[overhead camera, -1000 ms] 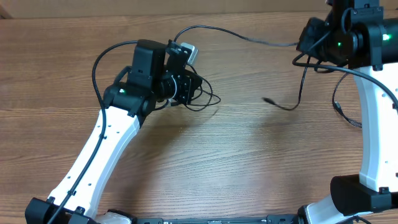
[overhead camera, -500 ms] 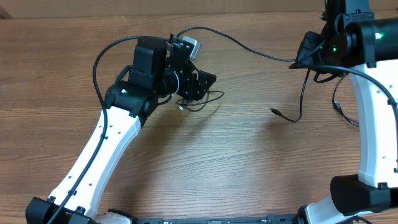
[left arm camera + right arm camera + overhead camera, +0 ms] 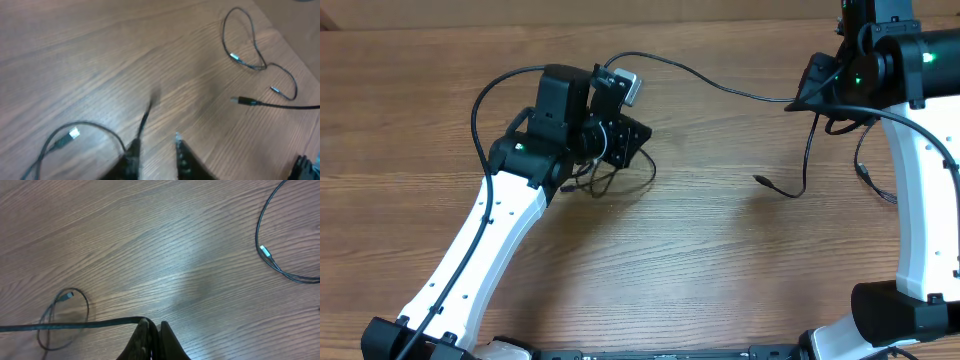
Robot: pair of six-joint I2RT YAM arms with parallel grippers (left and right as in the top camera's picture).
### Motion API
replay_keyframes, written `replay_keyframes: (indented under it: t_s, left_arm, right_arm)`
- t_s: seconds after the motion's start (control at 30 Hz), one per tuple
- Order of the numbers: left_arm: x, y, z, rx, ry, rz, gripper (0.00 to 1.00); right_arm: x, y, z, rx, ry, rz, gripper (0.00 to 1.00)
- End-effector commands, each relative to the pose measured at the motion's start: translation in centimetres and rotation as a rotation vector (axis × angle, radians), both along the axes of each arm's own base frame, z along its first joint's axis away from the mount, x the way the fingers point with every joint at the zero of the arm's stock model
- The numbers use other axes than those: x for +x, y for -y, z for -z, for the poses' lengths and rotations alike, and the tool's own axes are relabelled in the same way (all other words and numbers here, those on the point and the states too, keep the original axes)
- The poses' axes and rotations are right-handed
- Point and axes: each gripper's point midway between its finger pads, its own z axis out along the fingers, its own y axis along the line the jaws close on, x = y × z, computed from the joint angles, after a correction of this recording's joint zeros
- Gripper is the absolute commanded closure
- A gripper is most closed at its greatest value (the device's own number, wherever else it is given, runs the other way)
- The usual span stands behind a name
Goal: Untangle cables
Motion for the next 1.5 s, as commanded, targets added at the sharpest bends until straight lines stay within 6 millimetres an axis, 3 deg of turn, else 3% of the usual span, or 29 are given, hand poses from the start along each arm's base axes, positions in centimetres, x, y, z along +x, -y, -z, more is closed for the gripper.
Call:
replay_keyframes:
  t_s: [0.0,0.17,0.27,0.37,0.47,0.6,0.73,0.87,1.0,1.27,1.33,1.47]
  left_arm:
    - [0.1,-1.4,0.8,0.070,-0.010,-0.055,0.82]
    - [0.1,-3.8,2.5,0.195,-0.041,-0.150,0.80]
    - [0.2,-4.9,3.1,0.248,-0.048,-0.190,0.81]
    - [0.1,-4.5,3.0,0.229,-0.052,-0.174,0.94]
    - [-0.6,-0.4,0.4,0.020,-0.025,-0.004,0.96]
    - [-2.5,4.6,-6.1,-0.305,0.096,0.295,0.96]
    - [-2.1,5.7,-10.2,-0.463,0.127,0.310,0.96]
    - [-1.6,5.9,-11.9,-0.530,0.121,0.279,0.95]
    - [-0.4,5.7,-11.0,-0.538,0.047,0.183,0.96]
    - [0.5,7.8,-9.9,-0.580,-0.022,0.153,0.93]
    - [1.2,7.9,-8.6,-0.554,-0.031,0.120,0.79]
    - [1.8,8.2,-5.2,-0.496,-0.111,0.072,0.75]
  right_arm:
    - [0.1,1.0,0.1,-0.037,0.002,0.023,0.96]
    - [0.3,2.8,-0.1,-0.121,0.016,0.084,0.96]
    - [0.2,5.1,-0.5,-0.183,0.031,0.204,0.96]
    - [0.3,6.3,-0.5,-0.143,0.039,0.277,0.96]
    - [0.4,4.9,-0.1,-0.035,0.020,0.217,0.96]
    - [0.4,0.5,-0.1,0.117,0.011,-0.065,0.96]
    - [-0.1,-3.4,-0.9,0.269,0.031,-0.285,0.96]
    - [0.0,-4.5,-1.4,0.323,0.051,-0.331,0.96]
    - [0.1,-4.5,-1.5,0.323,0.057,-0.331,0.96]
    - [-0.2,-5.7,-1.7,0.357,0.052,-0.363,0.96]
    - [-0.2,-5.7,-1.7,0.357,0.053,-0.364,0.96]
    - [-0.1,-5.6,-1.6,0.348,0.056,-0.360,0.96]
